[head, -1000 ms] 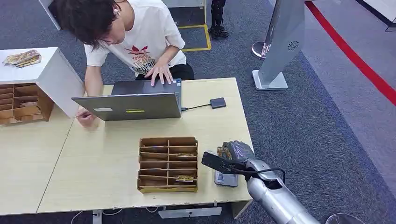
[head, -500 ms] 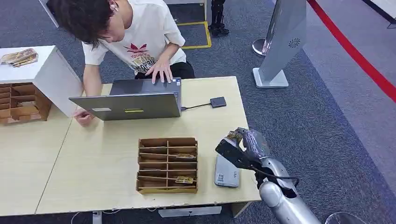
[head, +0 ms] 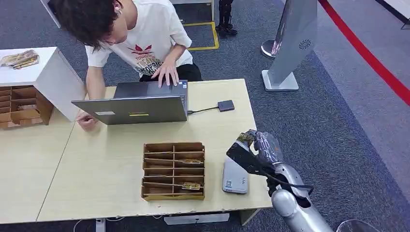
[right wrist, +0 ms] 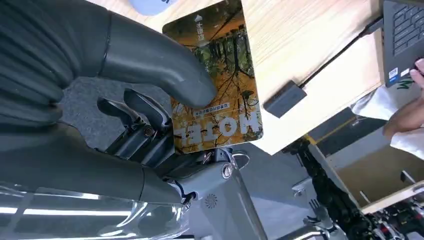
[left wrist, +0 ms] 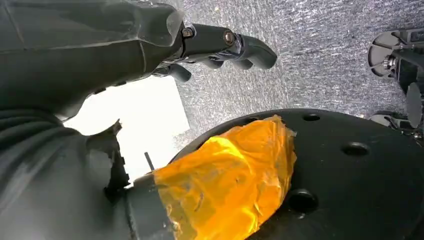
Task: Pass the card to the sensor for recognition and then transmit it.
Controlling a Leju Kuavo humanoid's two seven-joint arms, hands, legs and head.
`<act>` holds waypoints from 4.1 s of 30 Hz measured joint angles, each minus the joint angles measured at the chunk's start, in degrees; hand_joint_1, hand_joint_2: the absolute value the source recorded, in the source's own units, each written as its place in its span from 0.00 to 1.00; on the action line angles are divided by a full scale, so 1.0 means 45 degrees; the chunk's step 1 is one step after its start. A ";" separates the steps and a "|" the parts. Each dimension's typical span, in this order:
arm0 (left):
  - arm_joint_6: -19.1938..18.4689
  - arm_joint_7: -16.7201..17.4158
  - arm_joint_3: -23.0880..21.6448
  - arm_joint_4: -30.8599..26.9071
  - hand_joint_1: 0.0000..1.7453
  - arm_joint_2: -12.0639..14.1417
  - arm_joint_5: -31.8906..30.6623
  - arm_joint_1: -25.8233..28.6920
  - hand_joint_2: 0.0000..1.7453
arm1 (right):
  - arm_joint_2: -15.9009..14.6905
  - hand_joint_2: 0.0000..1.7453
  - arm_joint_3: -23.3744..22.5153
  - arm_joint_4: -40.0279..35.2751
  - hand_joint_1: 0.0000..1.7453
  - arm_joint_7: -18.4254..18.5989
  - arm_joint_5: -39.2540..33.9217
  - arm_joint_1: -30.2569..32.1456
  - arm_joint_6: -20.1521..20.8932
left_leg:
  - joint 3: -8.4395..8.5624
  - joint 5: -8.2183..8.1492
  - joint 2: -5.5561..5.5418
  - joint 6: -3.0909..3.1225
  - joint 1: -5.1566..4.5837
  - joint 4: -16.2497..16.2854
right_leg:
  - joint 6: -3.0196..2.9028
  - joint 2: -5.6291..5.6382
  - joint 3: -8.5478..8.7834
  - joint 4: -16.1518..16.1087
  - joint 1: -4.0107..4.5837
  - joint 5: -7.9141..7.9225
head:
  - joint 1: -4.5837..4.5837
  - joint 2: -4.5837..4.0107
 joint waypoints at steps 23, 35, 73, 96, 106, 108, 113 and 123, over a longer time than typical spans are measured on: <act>-0.0199 0.0185 -0.0568 0.0000 0.00 0.0117 -0.0651 -0.0358 0.00 | 0.1841 1.00 0.1550 -0.0631 1.00 -0.1593 -0.1642 -0.2687 0.0389 | -0.0071 0.0067 -0.0028 -0.0013 0.0006 -0.0008 | -0.0030 -0.0027 -0.0066 0.0029 0.0004 0.0025 | 0.0010 0.0000; -0.0262 0.0291 -0.0899 0.0000 0.00 0.0160 -0.0922 -0.0465 0.00 | 0.2802 1.00 0.2467 0.0131 1.00 -0.1487 -0.1768 -0.4373 0.0626 | -0.0085 0.0065 -0.0029 -0.0012 0.0002 -0.0004 | -0.0028 -0.0034 -0.0070 0.0021 0.0001 0.0026 | 0.0005 0.0000; -0.0403 0.0991 -0.2468 0.0000 0.00 0.0219 -0.1914 -0.1047 0.00 | 0.5401 1.00 0.2856 0.6995 1.00 0.0190 -0.0384 -0.8722 0.0743 | -0.0085 0.0078 -0.0037 -0.0027 0.0004 -0.0004 | -0.0037 -0.0034 -0.0078 0.0030 0.0002 0.0036 | 0.0005 0.0000; -0.0466 0.1107 -0.2773 -0.0005 0.00 0.0219 -0.1773 -0.1100 0.00 | 0.6154 0.00 0.2831 0.9219 0.00 -0.0491 -0.0097 -0.9064 0.0893 | -0.0086 0.0078 -0.0036 -0.0027 0.0004 -0.0002 | -0.0034 -0.0029 -0.0083 0.0030 0.0002 0.0040 | 0.0005 0.0000; -0.0466 0.1107 -0.2773 0.0000 0.00 0.0219 -0.1758 -0.1100 0.00 | 0.6169 0.00 0.2827 0.9185 0.00 -0.0491 -0.0117 -0.8971 0.0903 | -0.0086 0.0078 -0.0036 -0.0027 0.0003 -0.0002 | -0.0034 -0.0029 -0.0084 0.0030 0.0002 0.0040 | 0.0005 0.0000; -0.0466 0.1107 -0.2773 0.0000 0.00 0.0219 -0.1758 -0.1100 0.00 | 0.6169 0.00 0.2827 0.9185 0.00 -0.0491 -0.0117 -0.8967 0.0903 | -0.0086 0.0078 -0.0036 -0.0027 0.0004 -0.0002 | -0.0034 -0.0029 -0.0084 0.0030 0.0002 0.0040 | 0.0005 0.0000; -0.0466 0.1107 -0.2773 0.0000 0.00 0.0219 -0.1758 -0.1100 0.00 | 0.6169 0.00 0.2827 0.9180 0.00 -0.0491 -0.0117 -0.8962 0.0903 | -0.0086 0.0078 -0.0036 -0.0027 0.0004 -0.0002 | -0.0034 -0.0029 -0.0084 0.0030 0.0002 0.0040 | 0.0005 0.0000; -0.0447 0.0986 -0.2769 0.0000 0.00 0.0219 -0.1423 -0.1046 0.00 | 0.6134 1.00 0.2662 0.7973 0.00 -0.1205 -0.0963 -0.8220 0.0840 | -0.0085 0.0077 -0.0035 -0.0027 0.0004 -0.0002 | -0.0034 -0.0029 -0.0087 0.0028 0.0002 0.0039 | 0.0000 0.0000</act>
